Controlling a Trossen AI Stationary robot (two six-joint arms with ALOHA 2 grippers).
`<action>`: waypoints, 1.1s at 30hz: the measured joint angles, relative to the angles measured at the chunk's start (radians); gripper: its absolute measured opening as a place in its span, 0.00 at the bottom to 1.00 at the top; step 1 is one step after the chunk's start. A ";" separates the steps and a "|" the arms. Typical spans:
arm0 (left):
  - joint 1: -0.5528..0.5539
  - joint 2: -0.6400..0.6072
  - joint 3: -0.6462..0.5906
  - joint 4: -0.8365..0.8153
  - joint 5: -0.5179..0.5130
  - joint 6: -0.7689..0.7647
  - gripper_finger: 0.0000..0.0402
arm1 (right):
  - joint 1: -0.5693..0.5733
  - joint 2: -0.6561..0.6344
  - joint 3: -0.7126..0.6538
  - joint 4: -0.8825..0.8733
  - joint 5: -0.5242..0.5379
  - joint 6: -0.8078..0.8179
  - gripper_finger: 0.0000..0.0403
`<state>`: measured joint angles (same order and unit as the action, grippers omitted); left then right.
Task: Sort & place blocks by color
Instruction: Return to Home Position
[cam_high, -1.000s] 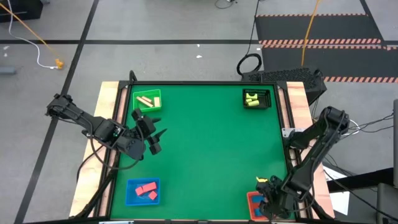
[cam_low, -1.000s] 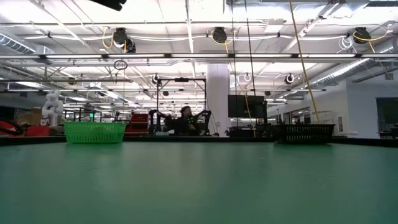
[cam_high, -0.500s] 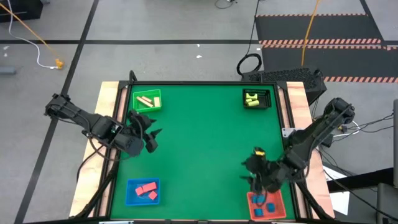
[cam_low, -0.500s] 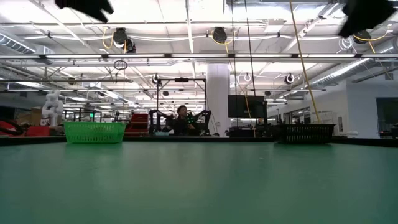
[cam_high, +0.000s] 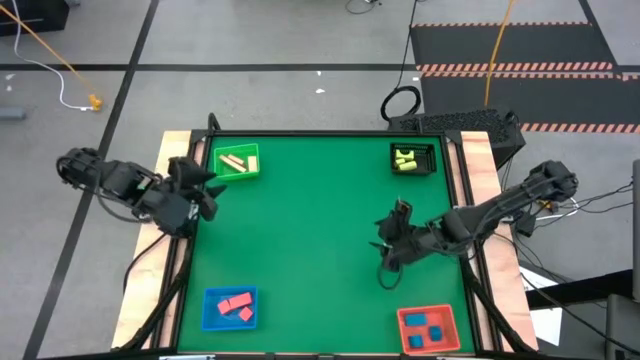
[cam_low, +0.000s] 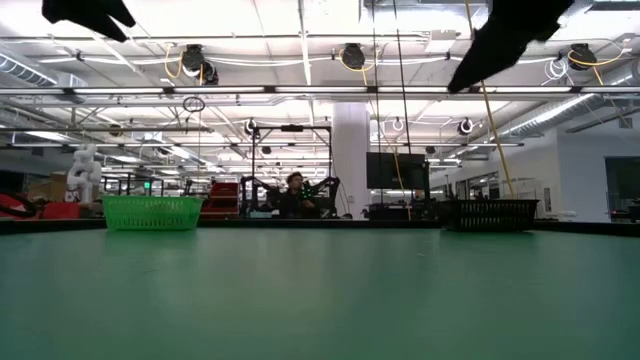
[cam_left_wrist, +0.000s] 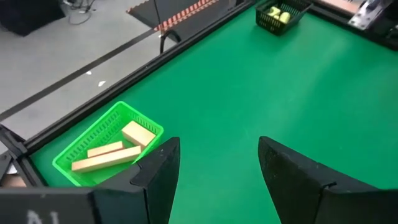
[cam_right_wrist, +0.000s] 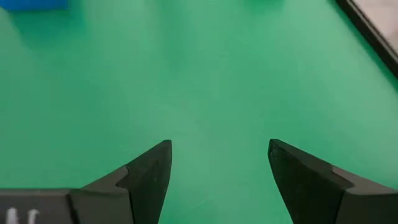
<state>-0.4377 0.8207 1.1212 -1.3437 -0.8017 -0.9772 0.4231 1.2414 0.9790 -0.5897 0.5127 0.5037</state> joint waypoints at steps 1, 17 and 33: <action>0.000 -0.021 -0.009 0.001 0.000 0.007 0.54 | -0.018 -0.005 -0.017 0.013 -0.008 -0.019 0.64; 0.000 -0.314 -0.159 0.032 0.003 0.017 0.54 | -0.336 -0.209 -0.505 0.671 -0.395 -0.270 0.64; -0.001 -0.330 -0.455 0.726 0.148 0.420 0.54 | -0.557 -0.339 -0.798 1.146 -0.596 -0.307 0.64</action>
<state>-0.4385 0.4904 0.6665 -0.6182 -0.6537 -0.5573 -0.1340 0.9027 0.1810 0.5560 -0.0835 0.1964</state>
